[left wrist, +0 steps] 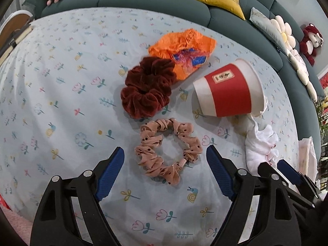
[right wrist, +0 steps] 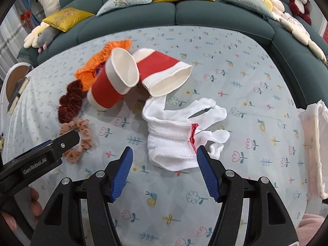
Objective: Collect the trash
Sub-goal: 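Grasp the pink scrunchie with the left gripper while the right gripper grasps the white gloves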
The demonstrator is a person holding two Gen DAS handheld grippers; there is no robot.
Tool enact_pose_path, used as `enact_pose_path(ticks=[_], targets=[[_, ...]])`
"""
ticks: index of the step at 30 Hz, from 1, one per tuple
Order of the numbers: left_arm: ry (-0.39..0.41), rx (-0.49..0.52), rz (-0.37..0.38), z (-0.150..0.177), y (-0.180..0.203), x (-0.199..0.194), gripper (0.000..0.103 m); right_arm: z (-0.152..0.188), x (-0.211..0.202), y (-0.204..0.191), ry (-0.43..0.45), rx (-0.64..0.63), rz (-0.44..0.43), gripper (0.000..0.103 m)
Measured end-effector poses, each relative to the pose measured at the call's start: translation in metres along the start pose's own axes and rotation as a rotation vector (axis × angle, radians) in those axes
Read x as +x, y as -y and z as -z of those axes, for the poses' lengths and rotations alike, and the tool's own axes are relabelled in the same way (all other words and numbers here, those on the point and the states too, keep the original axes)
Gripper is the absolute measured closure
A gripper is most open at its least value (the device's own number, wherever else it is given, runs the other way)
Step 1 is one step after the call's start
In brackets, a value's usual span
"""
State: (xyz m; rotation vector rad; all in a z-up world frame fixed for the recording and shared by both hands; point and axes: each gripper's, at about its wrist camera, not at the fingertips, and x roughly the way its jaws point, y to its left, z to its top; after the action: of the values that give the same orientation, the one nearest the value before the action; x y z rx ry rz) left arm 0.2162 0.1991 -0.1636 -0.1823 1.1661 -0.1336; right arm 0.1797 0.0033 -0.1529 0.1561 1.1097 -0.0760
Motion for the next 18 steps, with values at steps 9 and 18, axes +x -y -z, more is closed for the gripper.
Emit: enact_pose_path(ticks=[9,18], targets=[[-0.014,-0.006,0.037,0.000,0.000,0.011,0.060,0.001,0.027,0.007,-0.043,0.013,0.022,0.041],[-0.032,0.041,0.090,0.005,0.017,0.014,0.085,0.007,0.031,0.005,-0.022,-0.025,0.062,0.051]])
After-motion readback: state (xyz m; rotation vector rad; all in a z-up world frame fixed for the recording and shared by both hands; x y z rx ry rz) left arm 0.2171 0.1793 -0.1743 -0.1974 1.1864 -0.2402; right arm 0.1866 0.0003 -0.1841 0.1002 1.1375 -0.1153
